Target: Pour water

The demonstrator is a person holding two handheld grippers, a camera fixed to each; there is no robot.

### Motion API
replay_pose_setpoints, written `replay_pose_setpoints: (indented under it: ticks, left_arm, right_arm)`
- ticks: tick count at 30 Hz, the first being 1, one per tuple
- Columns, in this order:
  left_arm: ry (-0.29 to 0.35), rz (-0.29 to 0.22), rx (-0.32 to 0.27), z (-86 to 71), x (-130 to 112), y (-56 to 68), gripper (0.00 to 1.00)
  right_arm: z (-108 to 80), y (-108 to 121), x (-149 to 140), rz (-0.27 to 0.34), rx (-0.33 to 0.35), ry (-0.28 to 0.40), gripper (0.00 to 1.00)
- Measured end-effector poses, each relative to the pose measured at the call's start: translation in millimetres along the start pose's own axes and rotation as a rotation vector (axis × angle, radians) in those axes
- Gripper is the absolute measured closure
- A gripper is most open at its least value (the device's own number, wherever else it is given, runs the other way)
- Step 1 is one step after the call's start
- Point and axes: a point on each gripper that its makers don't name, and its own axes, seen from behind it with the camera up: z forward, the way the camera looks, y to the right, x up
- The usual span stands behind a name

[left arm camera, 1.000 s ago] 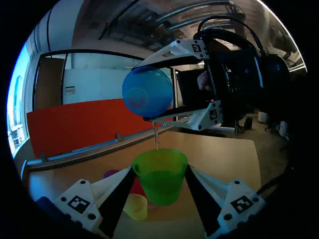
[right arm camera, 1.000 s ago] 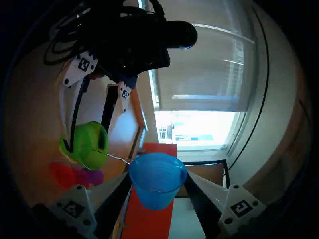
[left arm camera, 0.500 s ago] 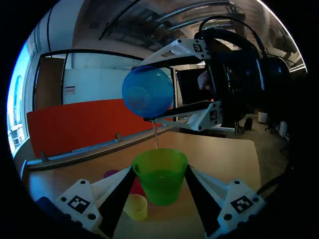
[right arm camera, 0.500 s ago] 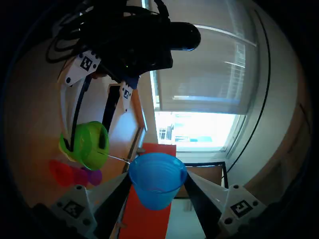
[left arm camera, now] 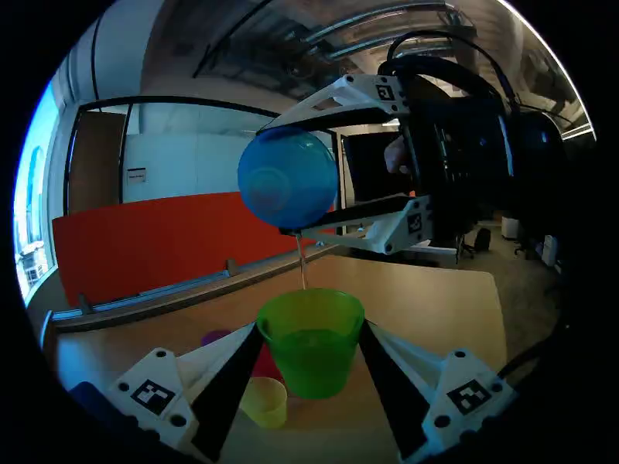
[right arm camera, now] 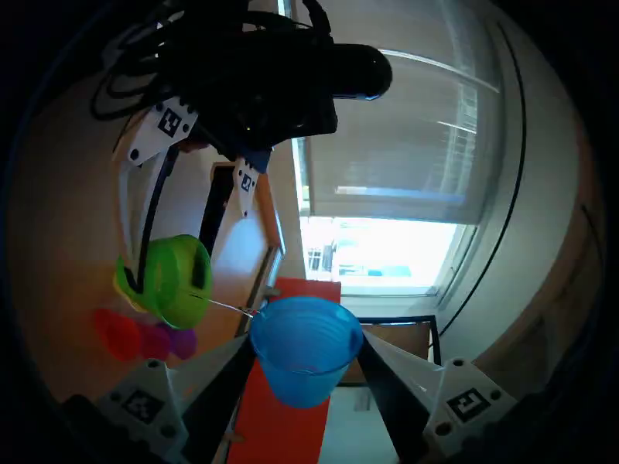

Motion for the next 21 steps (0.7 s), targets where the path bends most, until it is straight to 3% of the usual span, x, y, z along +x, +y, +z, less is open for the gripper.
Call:
replay_pose_setpoints:
  ticks: [21]
  left_arm:
    - [-0.001, 0.004, -0.003, 1.3, 3.0, 0.4, 0.14]
  right_arm:
    - [0.2, 0.8, 1.9, -0.012, -0.001, 0.004, 0.09]
